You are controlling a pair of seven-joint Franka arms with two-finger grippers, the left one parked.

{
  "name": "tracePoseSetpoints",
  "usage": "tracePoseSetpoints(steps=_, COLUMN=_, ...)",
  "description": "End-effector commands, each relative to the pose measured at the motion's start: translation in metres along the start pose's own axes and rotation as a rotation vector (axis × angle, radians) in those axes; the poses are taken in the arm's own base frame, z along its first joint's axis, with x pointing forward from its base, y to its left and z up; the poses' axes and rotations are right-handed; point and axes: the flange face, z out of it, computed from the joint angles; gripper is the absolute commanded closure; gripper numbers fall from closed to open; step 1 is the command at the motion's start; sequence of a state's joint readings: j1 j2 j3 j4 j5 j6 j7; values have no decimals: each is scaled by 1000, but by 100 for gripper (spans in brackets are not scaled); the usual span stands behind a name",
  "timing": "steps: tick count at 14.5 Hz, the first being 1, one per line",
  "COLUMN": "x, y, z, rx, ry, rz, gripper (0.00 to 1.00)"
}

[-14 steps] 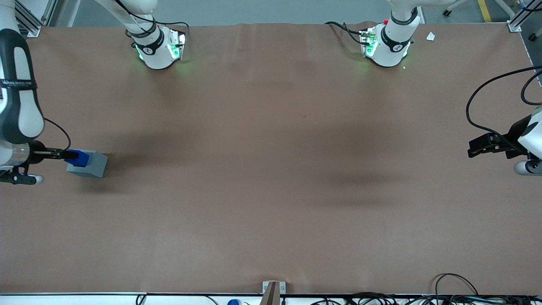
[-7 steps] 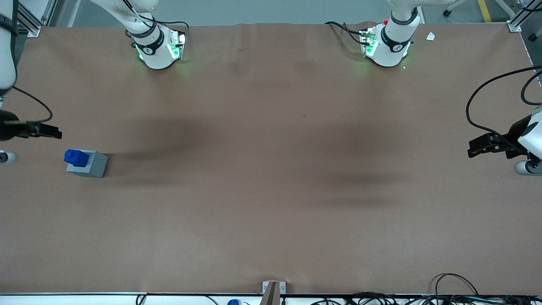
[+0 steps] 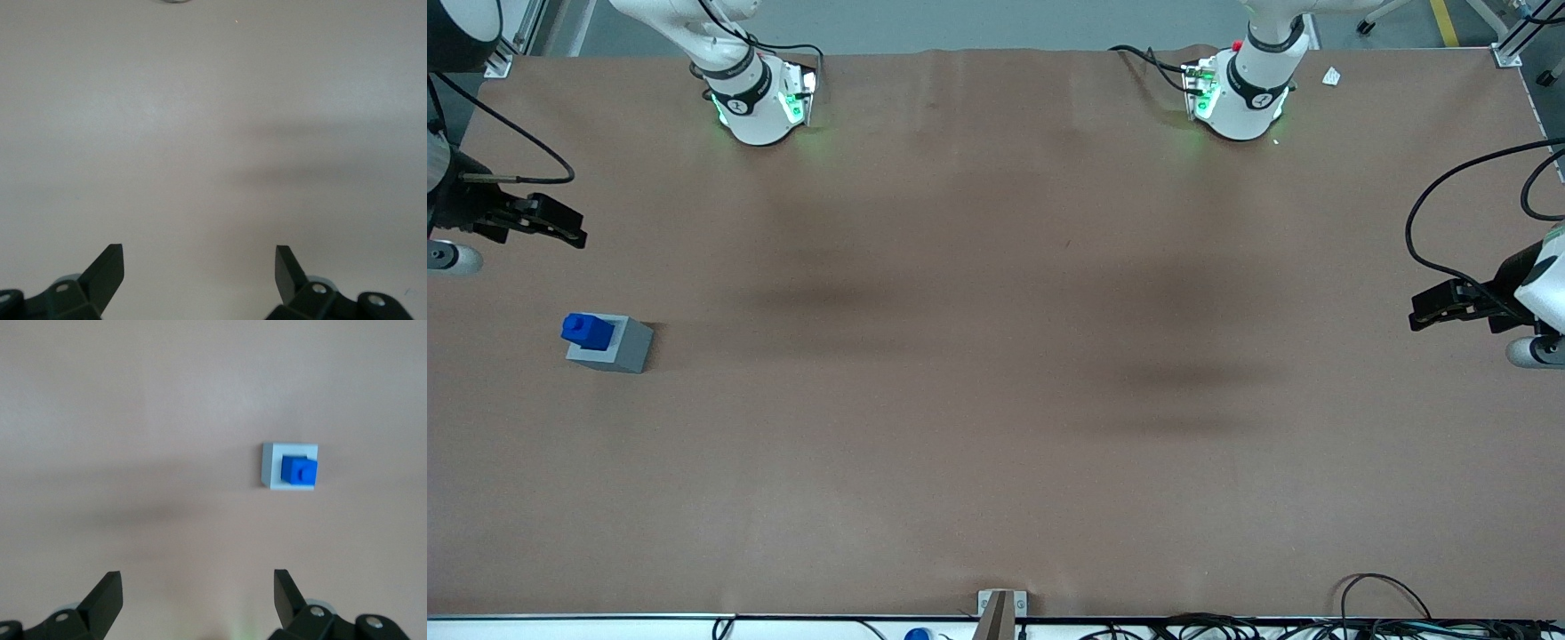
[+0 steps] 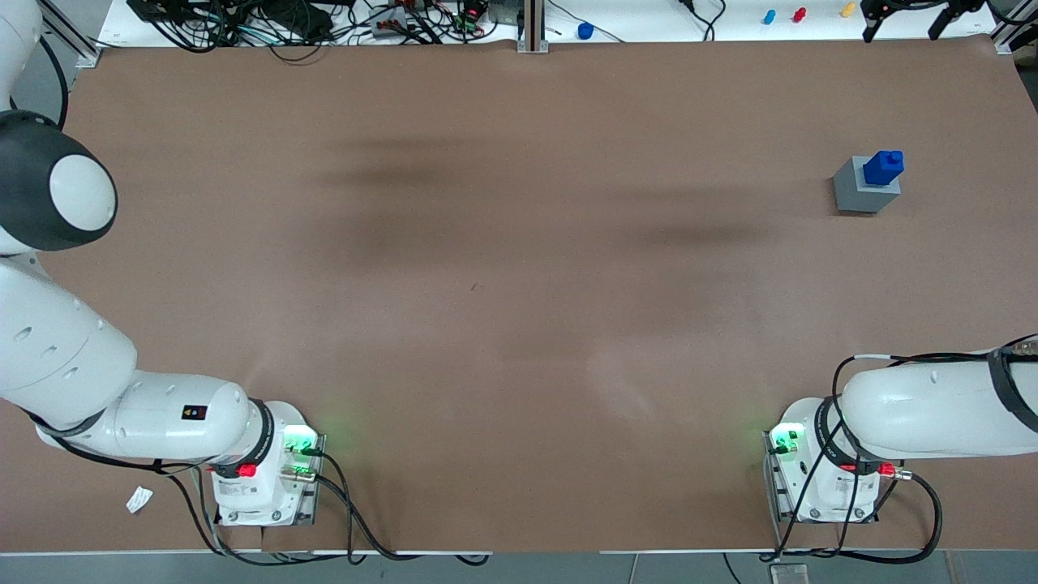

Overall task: Insert blue part into gray base with right arm
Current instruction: 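Open the right gripper and raise it away from the base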

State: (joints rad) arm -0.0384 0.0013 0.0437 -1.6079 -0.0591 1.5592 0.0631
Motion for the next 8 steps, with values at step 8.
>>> tracePoseSetpoints(steps=8, x=14, y=8, z=-26, rx=81, ry=76, rz=40, gripper=0)
